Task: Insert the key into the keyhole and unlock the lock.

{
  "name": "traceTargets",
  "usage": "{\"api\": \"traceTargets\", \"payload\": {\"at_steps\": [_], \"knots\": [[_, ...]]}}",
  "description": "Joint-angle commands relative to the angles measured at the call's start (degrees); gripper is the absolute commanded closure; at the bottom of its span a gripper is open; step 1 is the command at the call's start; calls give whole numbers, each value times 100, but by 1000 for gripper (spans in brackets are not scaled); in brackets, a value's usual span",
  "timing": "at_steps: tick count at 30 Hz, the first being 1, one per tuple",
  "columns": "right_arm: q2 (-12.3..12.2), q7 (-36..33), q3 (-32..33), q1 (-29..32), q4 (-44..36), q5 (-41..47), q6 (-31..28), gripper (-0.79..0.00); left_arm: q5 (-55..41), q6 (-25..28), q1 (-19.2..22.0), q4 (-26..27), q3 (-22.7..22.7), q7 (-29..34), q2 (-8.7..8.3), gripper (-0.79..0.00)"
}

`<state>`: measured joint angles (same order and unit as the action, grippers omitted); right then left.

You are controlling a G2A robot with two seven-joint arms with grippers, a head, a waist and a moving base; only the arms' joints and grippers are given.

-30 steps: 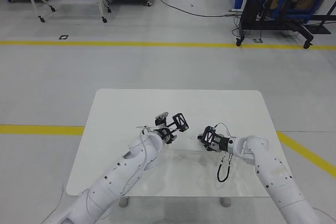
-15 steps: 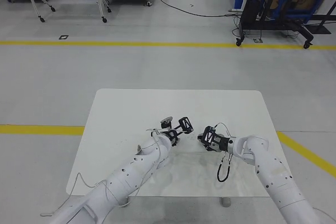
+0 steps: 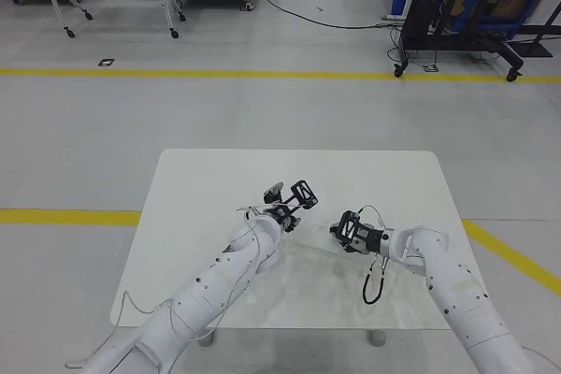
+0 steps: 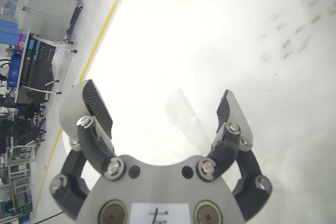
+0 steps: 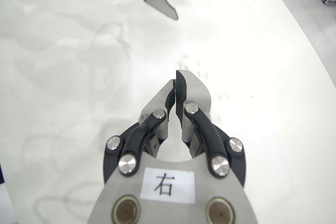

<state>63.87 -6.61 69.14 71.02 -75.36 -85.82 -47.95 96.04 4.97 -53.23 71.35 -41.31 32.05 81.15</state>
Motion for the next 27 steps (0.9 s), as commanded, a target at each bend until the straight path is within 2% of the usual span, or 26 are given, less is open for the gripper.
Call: {"api": "traceTargets", "payload": {"at_steps": [1,6,10,15,20,27], "knots": [[0,0,0,0,0,0,0,0,50,39,-156,465,-282,33,-90,-785],[0,0,0,0,0,0,0,0,64,380,-822,1460,-935,18,-320,-785],[0,0,0,0,0,0,0,0,176,639,-1290,1726,-1153,-127,-427,-785],[2,42,1,67,-97,50,174,0,174,678,-1353,1298,-1088,-381,-409,-785],[-30,27,69,172,-245,120,189,0,123,539,-1143,854,-880,-600,-307,-785],[-59,-189,-44,153,-436,56,-114,0,-54,528,-820,580,-689,-674,-172,-785]]}}
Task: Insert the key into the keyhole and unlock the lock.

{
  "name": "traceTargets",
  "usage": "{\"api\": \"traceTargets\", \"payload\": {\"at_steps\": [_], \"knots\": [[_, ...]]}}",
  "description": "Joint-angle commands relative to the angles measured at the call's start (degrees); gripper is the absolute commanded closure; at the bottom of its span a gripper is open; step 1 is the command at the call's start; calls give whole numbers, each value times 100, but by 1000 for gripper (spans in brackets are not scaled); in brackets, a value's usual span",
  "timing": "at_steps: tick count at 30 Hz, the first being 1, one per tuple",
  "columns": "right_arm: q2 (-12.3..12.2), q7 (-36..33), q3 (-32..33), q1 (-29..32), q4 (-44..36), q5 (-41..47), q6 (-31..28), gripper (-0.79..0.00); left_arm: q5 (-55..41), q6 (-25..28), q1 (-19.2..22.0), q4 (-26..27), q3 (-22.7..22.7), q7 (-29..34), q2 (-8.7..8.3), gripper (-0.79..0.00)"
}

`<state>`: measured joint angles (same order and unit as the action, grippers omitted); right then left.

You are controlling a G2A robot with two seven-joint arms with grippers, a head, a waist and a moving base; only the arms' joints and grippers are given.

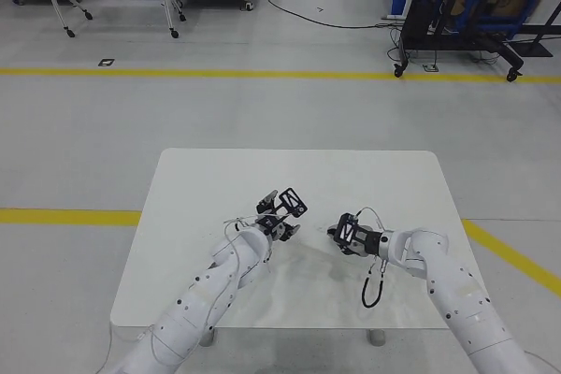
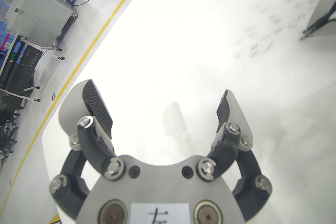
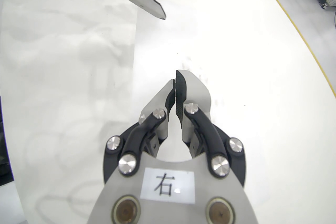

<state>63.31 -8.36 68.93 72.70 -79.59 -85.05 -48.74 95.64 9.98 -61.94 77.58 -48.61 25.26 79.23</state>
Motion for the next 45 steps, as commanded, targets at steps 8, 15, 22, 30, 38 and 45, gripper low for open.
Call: {"api": "traceTargets", "payload": {"at_steps": [8,15,22,30,38,45], "knots": [[-9,48,-158,-118,24,-93,-93,0,9,55,518,-687,525,251,257,-785],[-53,401,-68,-58,9,-111,-37,0,-26,15,721,-1215,861,315,458,-785],[-106,778,138,37,142,36,43,0,-63,-159,790,-1365,870,284,554,-785],[-189,1883,809,372,354,1095,-78,0,147,-279,649,-211,203,341,388,-785],[-189,1883,809,372,354,1095,-78,0,222,-127,349,485,-229,517,246,-785],[-101,1645,538,310,390,1667,165,0,-1379,-37,-70,598,-792,-469,234,-785]]}}
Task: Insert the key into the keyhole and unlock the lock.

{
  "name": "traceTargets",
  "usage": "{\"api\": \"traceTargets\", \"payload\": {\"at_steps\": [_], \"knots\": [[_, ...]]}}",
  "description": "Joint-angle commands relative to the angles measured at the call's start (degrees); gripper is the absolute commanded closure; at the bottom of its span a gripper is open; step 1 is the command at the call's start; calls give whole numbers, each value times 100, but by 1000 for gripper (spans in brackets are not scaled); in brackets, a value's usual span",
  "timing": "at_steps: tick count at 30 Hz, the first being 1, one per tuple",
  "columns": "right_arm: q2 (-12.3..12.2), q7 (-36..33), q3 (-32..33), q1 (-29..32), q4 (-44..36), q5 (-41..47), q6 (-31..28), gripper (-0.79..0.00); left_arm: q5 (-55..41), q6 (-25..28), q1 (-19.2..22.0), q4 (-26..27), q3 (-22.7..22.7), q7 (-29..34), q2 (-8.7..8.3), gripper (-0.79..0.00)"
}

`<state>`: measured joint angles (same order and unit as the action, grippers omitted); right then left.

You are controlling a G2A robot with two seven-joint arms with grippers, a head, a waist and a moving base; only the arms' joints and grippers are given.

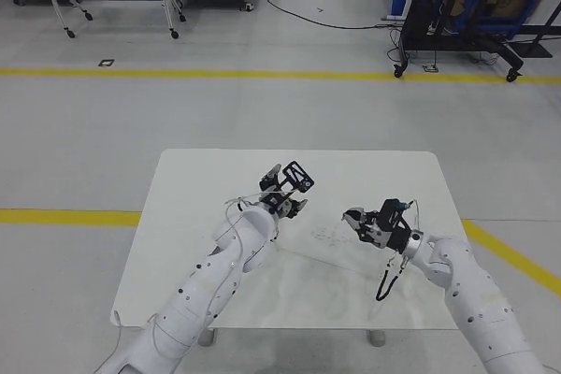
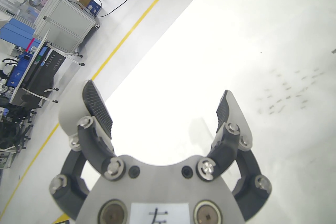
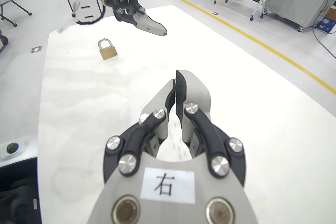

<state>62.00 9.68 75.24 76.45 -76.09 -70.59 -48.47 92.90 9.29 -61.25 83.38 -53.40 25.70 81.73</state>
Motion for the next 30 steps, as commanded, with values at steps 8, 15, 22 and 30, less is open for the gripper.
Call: {"api": "traceTargets", "payload": {"at_steps": [8,15,22,30], "knots": [[317,-714,-799,-596,599,2846,184,0,-3988,1283,-329,-405,-1683,-1033,-149,-785],[332,-809,-847,-623,633,2996,197,0,-4140,1400,-266,-542,-1721,-838,-159,-785],[363,-671,-900,-496,549,3350,144,0,-4363,1870,-250,-572,-1504,-838,-155,-785],[587,-1105,-1482,-657,1067,6191,-564,0,-6584,2892,-56,-1210,-1529,39,-166,-785]]}}
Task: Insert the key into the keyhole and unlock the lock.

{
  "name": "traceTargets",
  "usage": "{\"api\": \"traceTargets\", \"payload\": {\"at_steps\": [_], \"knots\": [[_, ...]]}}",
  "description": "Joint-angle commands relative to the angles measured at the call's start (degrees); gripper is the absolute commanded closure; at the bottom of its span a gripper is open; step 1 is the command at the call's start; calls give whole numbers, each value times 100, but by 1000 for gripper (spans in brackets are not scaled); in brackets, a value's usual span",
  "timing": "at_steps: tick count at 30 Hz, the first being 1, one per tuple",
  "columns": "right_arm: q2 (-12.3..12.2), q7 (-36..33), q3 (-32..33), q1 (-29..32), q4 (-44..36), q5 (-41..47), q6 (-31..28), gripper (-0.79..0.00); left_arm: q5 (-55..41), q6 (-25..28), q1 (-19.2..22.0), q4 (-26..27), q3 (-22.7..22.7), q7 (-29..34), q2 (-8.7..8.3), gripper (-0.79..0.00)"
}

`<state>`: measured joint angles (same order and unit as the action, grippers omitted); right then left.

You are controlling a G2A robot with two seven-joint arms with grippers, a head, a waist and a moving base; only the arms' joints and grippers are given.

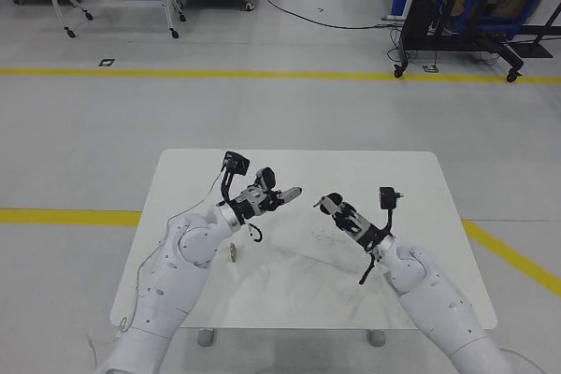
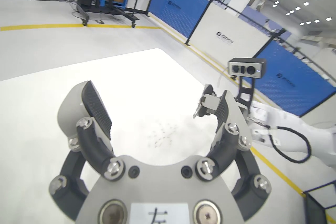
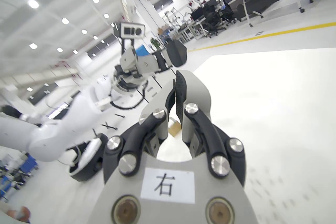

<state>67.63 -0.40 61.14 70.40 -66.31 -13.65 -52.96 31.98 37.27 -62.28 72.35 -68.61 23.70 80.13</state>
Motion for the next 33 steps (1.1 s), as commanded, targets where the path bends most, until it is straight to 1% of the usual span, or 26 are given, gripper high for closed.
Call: {"api": "traceTargets", "payload": {"at_steps": [1,2,3,4,6,7,8,9,13,17,23,27,30,33], "knots": [[55,-212,-171,-101,169,834,-206,0,-857,208,87,-137,4,384,-3,-785],[84,-326,-255,-167,242,1142,-305,0,-1296,334,106,-181,39,531,4,-705],[108,-455,-333,-235,322,1395,-396,0,-1625,393,145,-247,67,725,4,-671],[131,-558,-395,-300,400,1622,-442,0,-1830,413,193,-299,91,915,-2,-659],[172,-738,-493,-414,498,1968,-504,0,-2110,439,259,-374,115,1139,-13,-529],[189,-824,-532,-452,514,2120,-504,0,-2211,454,282,-404,123,1210,-19,-388],[204,-915,-568,-486,531,2240,-504,0,-2219,435,311,-432,126,1282,-29,-339],[220,-1014,-611,-516,544,2351,-504,0,-2192,418,334,-445,129,1318,-38,-323],[293,-1319,-759,-646,645,2705,-504,0,-2009,432,367,-423,202,1334,-58,-329],[369,-1469,-843,-755,771,2910,-504,0,-1873,404,419,-454,313,1296,-61,-314],[477,-1611,-909,-871,944,3026,-504,0,-1861,404,491,-531,412,1266,-73,-296],[520,-1640,-850,-892,1032,3015,-504,0,-1871,402,503,-547,446,1236,-87,-268],[545,-1640,-790,-882,1064,2965,-504,0,-1835,368,516,-551,486,1245,-98,-265],[568,-1661,-737,-858,1073,2952,-504,0,-1818,349,524,-548,514,1209,-107,-219]]}}
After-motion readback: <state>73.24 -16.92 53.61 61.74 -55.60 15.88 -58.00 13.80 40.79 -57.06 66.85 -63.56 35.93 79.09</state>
